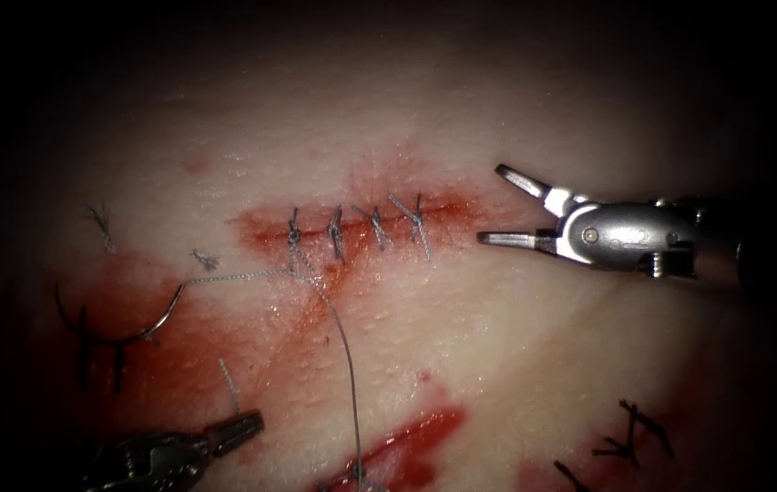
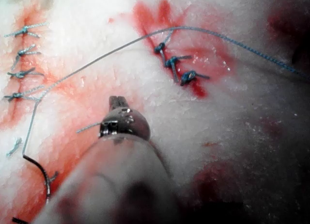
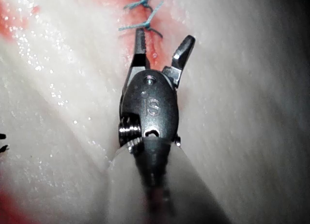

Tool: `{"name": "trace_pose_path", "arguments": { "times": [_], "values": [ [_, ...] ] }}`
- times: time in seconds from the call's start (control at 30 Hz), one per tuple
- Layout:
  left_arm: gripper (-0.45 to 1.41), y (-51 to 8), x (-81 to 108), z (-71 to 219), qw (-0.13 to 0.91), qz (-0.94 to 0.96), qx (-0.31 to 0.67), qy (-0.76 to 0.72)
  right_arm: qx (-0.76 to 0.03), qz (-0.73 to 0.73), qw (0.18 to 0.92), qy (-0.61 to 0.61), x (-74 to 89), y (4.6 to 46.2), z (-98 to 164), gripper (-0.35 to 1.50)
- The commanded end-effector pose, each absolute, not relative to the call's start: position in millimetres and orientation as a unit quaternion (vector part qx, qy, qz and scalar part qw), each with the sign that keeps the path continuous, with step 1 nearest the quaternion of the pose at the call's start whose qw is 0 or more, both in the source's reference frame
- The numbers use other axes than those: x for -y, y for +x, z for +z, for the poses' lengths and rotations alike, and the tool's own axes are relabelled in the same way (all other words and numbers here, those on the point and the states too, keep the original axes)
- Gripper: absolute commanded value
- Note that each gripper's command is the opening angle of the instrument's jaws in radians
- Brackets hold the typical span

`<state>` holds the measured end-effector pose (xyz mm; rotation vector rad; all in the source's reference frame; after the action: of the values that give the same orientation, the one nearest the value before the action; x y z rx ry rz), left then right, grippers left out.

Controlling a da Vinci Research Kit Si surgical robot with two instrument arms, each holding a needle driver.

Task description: Wound Closure

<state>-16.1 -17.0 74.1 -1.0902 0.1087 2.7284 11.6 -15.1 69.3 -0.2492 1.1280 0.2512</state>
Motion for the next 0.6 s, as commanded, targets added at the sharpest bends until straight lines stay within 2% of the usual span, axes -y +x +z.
{"name": "trace_pose_path", "arguments": {
  "times": [0.03, 0.07, 0.2, 0.27, 0.43, 0.6],
  "values": [
    [0.2, -16.1, 16.8, 75.3, 0.116, 0.926, -0.025, -0.358, -0.533, 0.119, 0.829, -0.117, 14.8, 12.6, 69.9, 1.48],
    [0.27, -15.5, 17.0, 75.9, 0.137, 0.927, -0.011, -0.349, -0.533, 0.119, 0.829, -0.117, 14.8, 12.6, 69.9, 1.48],
    [0.79, -12.4, 18.8, 78.6, 0.177, 0.934, 0.043, -0.307, -0.534, 0.124, 0.829, -0.114, 14.9, 12.6, 69.8, 1.48],
    [0.96, -11.1, 19.8, 78.6, 0.179, 0.938, 0.052, -0.292, -0.534, 0.124, 0.829, -0.114, 14.9, 12.6, 69.8, 1.48],
    [0.98, -10.2, 21.3, 75.9, 0.189, 0.938, 0.054, -0.285, -0.534, 0.129, 0.829, -0.11, 14.9, 12.5, 69.8, 1.48],
    [0.86, -10.6, 21.3, 70.7, 0.188, 0.939, 0.055, -0.284, -0.531, 0.146, 0.83, -0.088, 15.0, 12.4, 69.8, 1.48]
  ]
}}
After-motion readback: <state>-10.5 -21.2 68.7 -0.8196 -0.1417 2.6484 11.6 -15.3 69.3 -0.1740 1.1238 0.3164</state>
